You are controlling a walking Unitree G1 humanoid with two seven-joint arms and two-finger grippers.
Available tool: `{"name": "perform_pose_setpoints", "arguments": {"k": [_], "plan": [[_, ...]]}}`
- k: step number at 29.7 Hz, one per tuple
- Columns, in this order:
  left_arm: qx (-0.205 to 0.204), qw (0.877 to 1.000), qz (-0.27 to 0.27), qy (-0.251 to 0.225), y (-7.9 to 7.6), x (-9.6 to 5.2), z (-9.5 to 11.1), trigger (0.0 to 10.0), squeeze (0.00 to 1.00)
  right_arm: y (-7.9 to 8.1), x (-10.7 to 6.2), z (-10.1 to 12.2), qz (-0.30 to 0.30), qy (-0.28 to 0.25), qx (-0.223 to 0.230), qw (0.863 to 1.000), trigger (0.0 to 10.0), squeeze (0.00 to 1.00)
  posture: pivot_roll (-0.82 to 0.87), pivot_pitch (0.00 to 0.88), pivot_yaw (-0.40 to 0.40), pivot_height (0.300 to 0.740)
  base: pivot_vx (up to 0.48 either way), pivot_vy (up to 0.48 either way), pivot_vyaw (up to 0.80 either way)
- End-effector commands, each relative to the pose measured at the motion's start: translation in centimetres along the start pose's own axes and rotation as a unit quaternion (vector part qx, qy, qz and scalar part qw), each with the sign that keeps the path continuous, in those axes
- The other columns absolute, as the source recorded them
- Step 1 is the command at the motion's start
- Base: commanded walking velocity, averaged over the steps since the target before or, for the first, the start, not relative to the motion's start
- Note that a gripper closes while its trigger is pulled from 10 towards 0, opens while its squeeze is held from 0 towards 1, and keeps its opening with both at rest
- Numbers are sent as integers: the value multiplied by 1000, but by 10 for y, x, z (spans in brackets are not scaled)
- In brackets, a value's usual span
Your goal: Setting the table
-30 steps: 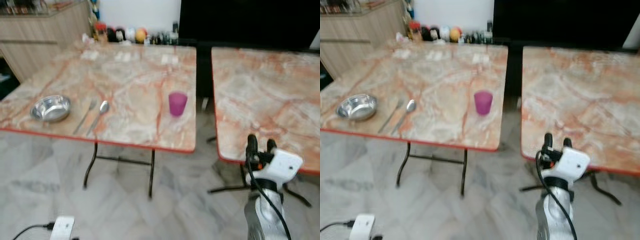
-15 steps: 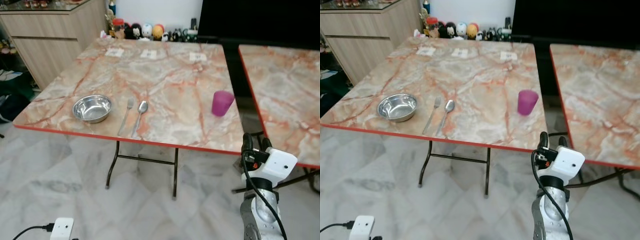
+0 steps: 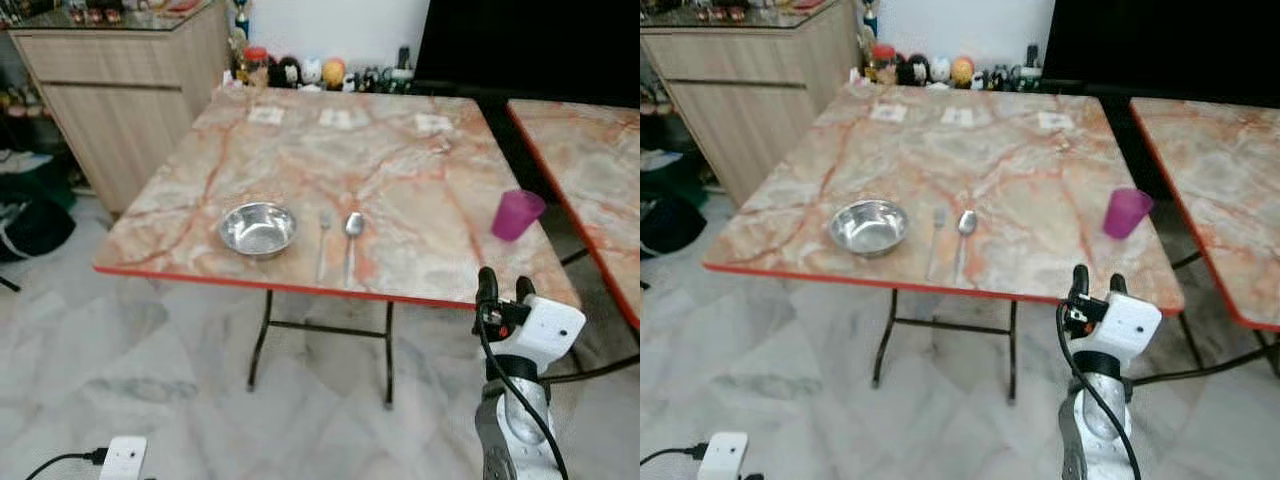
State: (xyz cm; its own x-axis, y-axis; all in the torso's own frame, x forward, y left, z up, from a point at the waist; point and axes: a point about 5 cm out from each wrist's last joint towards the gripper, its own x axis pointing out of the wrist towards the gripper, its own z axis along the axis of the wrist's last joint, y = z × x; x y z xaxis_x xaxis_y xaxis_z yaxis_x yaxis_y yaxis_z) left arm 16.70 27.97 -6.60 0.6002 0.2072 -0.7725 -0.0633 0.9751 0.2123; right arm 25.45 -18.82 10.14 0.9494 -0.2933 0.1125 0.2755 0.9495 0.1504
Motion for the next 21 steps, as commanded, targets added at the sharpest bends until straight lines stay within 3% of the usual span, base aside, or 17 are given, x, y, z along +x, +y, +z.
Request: {"name": "perform_pose_setpoints", "arguments": {"k": [1, 21], "plan": [[1, 1000, 8, 5, 6, -1, -2, 10000, 0, 4, 1, 3, 4, -9, 6, 1000, 10000, 0, 60, 15, -5, 740, 0, 480, 0], [0, 1000, 10, 2, 7, -1, 0, 10000, 0, 7, -1, 1, 4, -6, 9, 1000, 10000, 0, 69, 27, -2, 740, 0, 480, 0]]}}
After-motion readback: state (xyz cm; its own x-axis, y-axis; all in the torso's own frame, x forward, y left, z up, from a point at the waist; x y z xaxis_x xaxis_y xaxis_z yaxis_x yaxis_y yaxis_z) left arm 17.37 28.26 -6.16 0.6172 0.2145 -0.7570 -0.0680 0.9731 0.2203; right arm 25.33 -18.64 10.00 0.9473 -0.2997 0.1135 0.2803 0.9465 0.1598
